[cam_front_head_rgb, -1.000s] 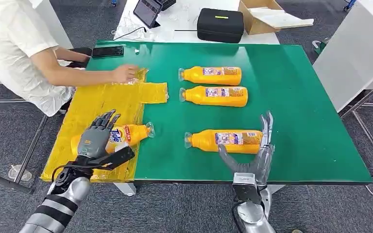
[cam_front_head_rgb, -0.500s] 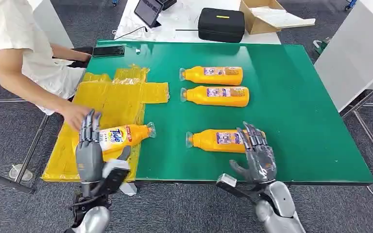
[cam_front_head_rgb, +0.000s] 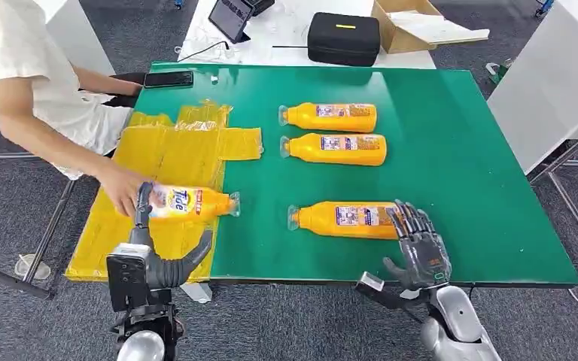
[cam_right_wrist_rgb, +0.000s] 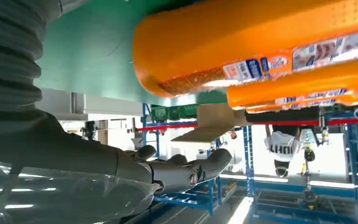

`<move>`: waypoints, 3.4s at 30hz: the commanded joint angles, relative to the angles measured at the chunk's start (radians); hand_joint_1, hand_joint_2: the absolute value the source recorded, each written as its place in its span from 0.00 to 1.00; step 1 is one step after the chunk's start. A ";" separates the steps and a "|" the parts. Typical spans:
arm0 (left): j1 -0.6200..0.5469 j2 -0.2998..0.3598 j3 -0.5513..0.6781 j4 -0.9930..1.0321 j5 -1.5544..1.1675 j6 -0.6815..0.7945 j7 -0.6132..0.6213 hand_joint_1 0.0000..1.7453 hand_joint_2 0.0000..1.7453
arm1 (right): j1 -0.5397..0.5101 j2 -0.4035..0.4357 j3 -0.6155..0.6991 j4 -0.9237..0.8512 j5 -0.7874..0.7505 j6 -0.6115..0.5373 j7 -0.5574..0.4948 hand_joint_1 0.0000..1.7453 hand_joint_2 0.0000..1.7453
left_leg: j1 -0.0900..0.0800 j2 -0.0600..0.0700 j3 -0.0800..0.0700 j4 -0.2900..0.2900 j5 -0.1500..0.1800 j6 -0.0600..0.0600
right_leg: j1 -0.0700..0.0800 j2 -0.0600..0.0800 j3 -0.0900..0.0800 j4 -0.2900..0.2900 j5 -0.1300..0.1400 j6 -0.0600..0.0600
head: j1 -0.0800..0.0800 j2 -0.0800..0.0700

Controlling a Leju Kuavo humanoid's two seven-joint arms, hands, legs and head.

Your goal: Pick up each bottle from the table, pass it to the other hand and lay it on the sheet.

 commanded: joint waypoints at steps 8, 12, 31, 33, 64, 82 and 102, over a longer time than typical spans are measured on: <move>-0.034 -0.031 0.006 0.075 -0.028 0.119 -0.018 0.00 1.00 | -0.198 0.031 0.062 0.285 -0.080 0.035 -0.027 0.00 1.00 | 0.000 0.002 0.005 -0.001 -0.001 0.000 | 0.000 0.001 0.004 -0.001 0.000 -0.001 | 0.000 0.000; -0.048 -0.028 -0.009 0.110 -0.034 0.140 -0.031 0.00 1.00 | -0.261 0.066 0.085 0.398 -0.083 0.033 -0.028 0.00 1.00 | 0.000 0.005 0.006 -0.001 -0.001 0.001 | 0.001 0.004 0.005 -0.001 0.000 -0.002 | 0.000 0.000; -0.060 -0.031 0.018 0.135 -0.054 0.197 -0.015 0.00 1.00 | -0.356 0.058 0.074 0.608 -0.081 0.138 0.119 0.00 1.00 | 0.000 0.003 0.011 -0.001 -0.002 0.001 | 0.001 0.001 0.010 -0.001 -0.001 -0.003 | 0.000 0.000; -0.060 -0.026 0.010 0.126 -0.060 0.190 -0.001 0.00 1.00 | -0.383 0.056 0.065 0.626 -0.078 0.165 0.147 0.00 1.00 | 0.000 0.004 0.011 -0.001 -0.001 0.002 | 0.001 0.001 0.009 -0.001 0.000 -0.003 | 0.000 0.000; -0.117 -0.002 -0.045 0.135 -0.130 0.091 0.079 0.00 1.00 | -0.446 0.019 0.042 0.644 -0.236 0.545 0.008 1.00 1.00 | 0.000 0.003 0.012 -0.002 0.006 0.004 | 0.001 -0.002 0.011 -0.003 0.006 -0.003 | 0.000 0.000; -0.105 0.005 -0.056 0.113 -0.135 0.091 0.055 0.00 1.00 | -0.377 0.047 0.046 0.608 -0.296 0.475 -0.077 1.00 1.00 | 0.001 0.006 0.013 -0.002 0.004 0.001 | 0.002 0.002 0.010 -0.003 0.006 -0.004 | 0.000 0.000; -0.064 0.040 -0.135 0.279 0.600 -0.282 0.105 0.00 1.00 | -0.164 0.245 -0.012 0.107 -0.873 0.546 -0.218 1.00 1.00 | 0.000 0.009 0.009 -0.002 0.003 0.001 | 0.001 0.005 0.005 -0.001 0.006 -0.004 | 0.000 0.000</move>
